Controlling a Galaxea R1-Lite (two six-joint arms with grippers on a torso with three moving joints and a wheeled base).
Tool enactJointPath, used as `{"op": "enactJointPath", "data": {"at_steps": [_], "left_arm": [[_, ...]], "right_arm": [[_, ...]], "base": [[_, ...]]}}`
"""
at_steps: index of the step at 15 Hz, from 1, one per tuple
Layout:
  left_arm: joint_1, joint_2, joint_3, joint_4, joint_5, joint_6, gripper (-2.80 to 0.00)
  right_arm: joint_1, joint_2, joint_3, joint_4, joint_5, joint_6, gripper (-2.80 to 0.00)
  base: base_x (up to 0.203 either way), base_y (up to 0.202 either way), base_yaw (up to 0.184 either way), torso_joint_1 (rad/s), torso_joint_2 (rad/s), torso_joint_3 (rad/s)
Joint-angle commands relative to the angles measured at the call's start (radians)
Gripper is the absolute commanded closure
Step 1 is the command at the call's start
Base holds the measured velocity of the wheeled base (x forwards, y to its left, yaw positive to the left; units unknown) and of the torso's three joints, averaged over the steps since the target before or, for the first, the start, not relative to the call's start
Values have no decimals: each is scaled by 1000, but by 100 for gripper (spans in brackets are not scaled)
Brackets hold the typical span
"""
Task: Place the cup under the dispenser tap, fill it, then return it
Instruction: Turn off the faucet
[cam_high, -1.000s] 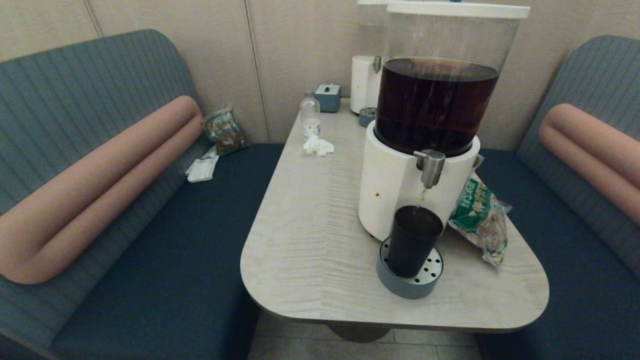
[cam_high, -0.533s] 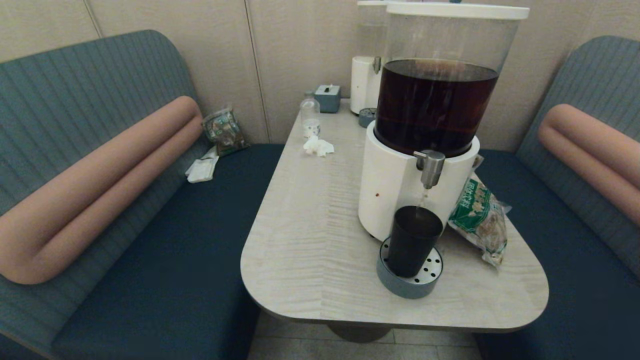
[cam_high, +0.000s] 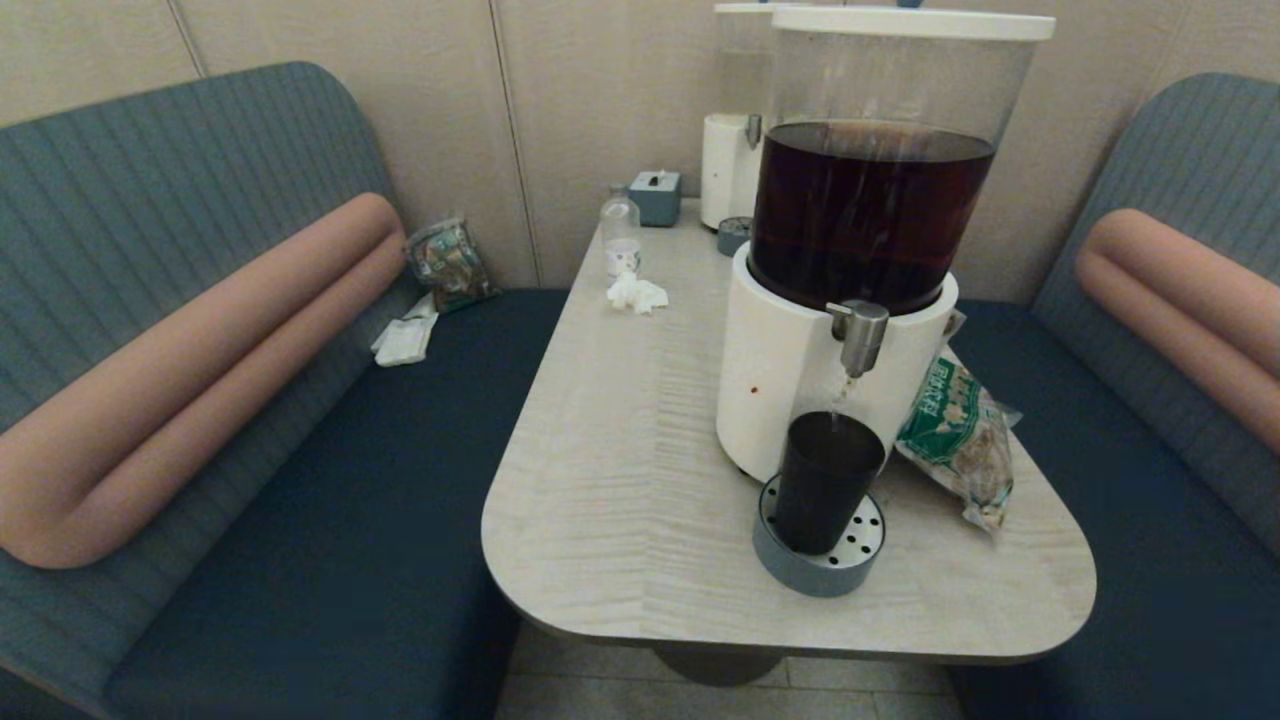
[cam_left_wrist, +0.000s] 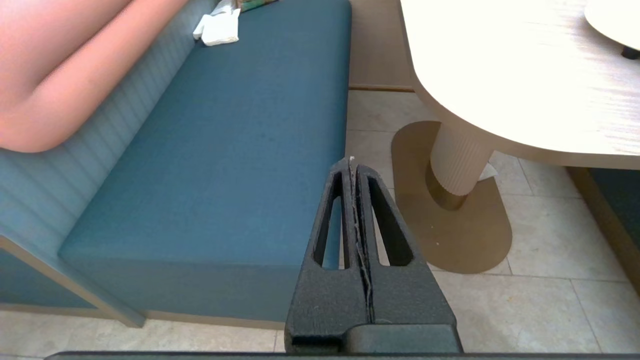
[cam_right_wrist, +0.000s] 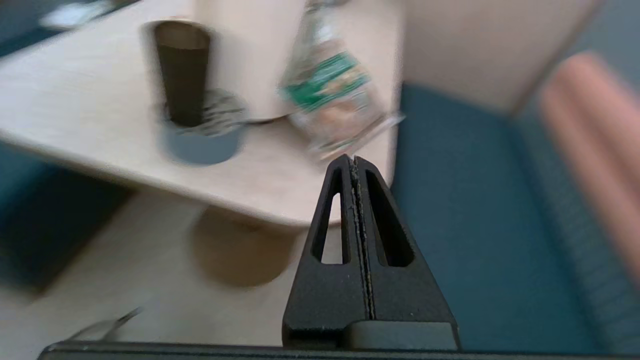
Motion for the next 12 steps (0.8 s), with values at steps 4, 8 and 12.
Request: {"op": "enactJointPath", "data": {"at_steps": [4, 8, 12], "left_arm": [[0, 2, 0, 0, 0, 0, 0], [0, 0, 0, 0, 0, 1, 0], [0, 2, 0, 0, -1, 0, 0]], "right_arm": [[0, -93, 372, -464, -54, -25, 0], [0, -98, 472, -364, -50, 45, 0], [-1, -96, 464, -264, -47, 71, 0]], "base": [[0, 0, 0, 0, 0, 0], [0, 0, 0, 0, 0, 0], [0, 0, 0, 0, 0, 0]]}}
